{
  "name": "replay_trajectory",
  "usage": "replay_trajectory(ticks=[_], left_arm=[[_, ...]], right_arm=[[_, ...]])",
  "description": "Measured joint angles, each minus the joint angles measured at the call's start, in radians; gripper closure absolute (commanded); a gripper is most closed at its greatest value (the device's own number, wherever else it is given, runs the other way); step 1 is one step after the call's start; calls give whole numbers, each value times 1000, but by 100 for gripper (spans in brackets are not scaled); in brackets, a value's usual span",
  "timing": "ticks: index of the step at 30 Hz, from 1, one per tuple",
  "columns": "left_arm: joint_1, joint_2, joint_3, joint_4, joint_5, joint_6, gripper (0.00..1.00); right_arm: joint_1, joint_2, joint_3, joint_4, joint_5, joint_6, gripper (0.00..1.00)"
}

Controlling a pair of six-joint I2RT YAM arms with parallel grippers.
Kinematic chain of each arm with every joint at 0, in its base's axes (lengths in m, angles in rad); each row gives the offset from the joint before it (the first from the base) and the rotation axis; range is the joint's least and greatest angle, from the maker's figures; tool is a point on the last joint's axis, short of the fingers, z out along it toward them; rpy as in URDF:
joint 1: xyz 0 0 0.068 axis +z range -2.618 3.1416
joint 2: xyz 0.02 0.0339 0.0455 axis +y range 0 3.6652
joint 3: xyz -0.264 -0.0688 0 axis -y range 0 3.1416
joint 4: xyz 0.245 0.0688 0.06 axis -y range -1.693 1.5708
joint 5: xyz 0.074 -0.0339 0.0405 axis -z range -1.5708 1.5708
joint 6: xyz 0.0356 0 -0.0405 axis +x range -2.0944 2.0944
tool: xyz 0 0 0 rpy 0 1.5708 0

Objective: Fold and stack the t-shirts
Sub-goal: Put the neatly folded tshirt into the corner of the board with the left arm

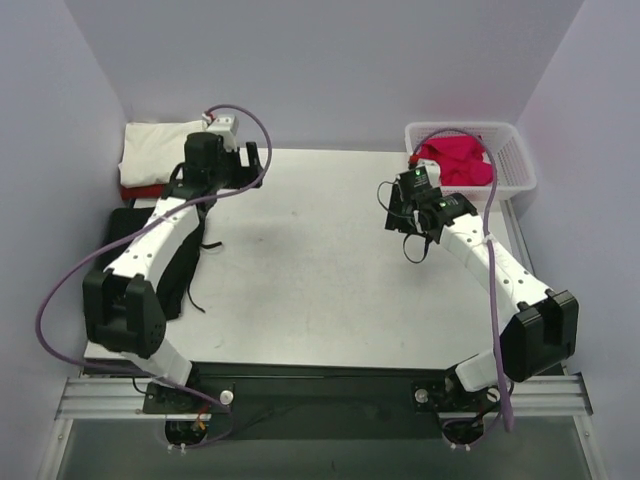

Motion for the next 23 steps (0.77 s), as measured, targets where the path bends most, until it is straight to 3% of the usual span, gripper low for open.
replay_trajectory(ticks=[11,17,23], left_arm=[[-82,-314,-478,-41,-40,-71,3],[-128,-441,-535,-78,-97,-98,3],[-139,-463,-535,-84,-138,-108,3]], right_arm=[[-1,-5,-106,61,-3,-36,51],[-4,-5,-106,75,-7,-50,51],[-7,-5,-113,86,-21,-50,51]])
